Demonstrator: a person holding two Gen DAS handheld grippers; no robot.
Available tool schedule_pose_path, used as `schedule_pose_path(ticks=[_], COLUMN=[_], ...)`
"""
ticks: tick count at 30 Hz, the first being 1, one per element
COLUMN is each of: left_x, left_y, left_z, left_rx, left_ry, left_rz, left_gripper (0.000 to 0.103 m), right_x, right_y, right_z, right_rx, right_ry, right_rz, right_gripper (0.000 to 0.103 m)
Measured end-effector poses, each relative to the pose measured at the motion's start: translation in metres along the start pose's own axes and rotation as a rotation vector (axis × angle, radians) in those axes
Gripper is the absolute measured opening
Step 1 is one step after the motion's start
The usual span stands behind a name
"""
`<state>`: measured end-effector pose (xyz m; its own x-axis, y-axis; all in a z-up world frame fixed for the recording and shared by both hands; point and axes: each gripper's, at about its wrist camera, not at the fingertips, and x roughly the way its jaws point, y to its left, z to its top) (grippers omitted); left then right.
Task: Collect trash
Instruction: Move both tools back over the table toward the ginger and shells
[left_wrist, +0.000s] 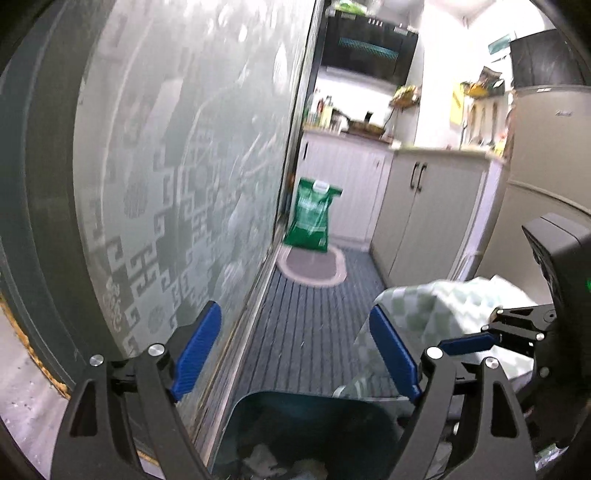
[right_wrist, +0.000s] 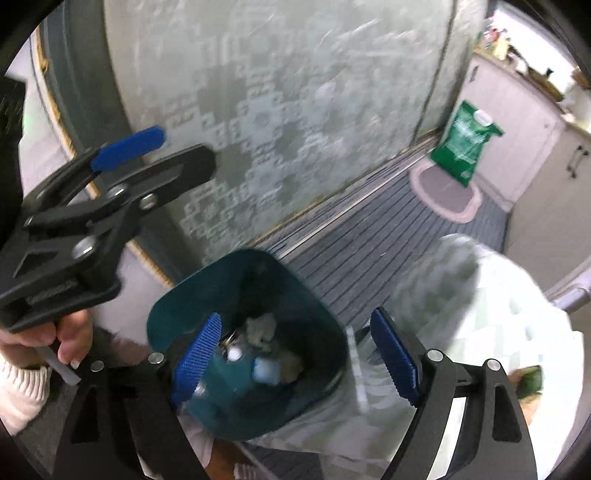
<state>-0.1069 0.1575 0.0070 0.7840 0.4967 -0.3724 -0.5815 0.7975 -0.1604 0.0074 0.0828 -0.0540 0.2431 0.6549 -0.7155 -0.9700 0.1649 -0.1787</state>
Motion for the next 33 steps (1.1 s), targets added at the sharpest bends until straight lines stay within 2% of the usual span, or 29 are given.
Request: schedule_pose_path(ticks=[3,5,10,19,29,33], left_x=[-0.004,-0.004,-0.001,0.023,0.036,0.044], left_y=[-0.006,-0.014,-0.037,-0.087,-0.133,-0.147], left_z=[0.001,0.002,0.001,-0.008,-0.019,-0.024], left_rx=[0.005,0.015,0.034,0.099,0.148,0.166], left_ry=[-0.028,-0.034,-0.031,0.049,0.121,0.160], left_rz=[-0.038,-0.059,-0.138,-0.229,-0.287,-0.284], left_gripper=[0.086,0.086,0.086,0.086,0.085,0.083], right_x=[-0.018,-0.029,-0.047,-0.082,-0.086,-0.083], right_y=[-0.015,-0.027,-0.064,-0.135,-0.170,-0.175], right_z=[0.000,-0.001,-0.013,-0.061,-0.103,-0.114], right_rx=[0.042,0.073,0.140,0.281,0.326,0.314], right_ry=[-0.057,-0.087,-0.122,-0.142,-0.126,-0.122], right_rz=[-0.035,-0.056,-0.093,-0.168,-0.164,-0.134], right_gripper=[0.084,0.080,0.079,0.079,0.078,0.067])
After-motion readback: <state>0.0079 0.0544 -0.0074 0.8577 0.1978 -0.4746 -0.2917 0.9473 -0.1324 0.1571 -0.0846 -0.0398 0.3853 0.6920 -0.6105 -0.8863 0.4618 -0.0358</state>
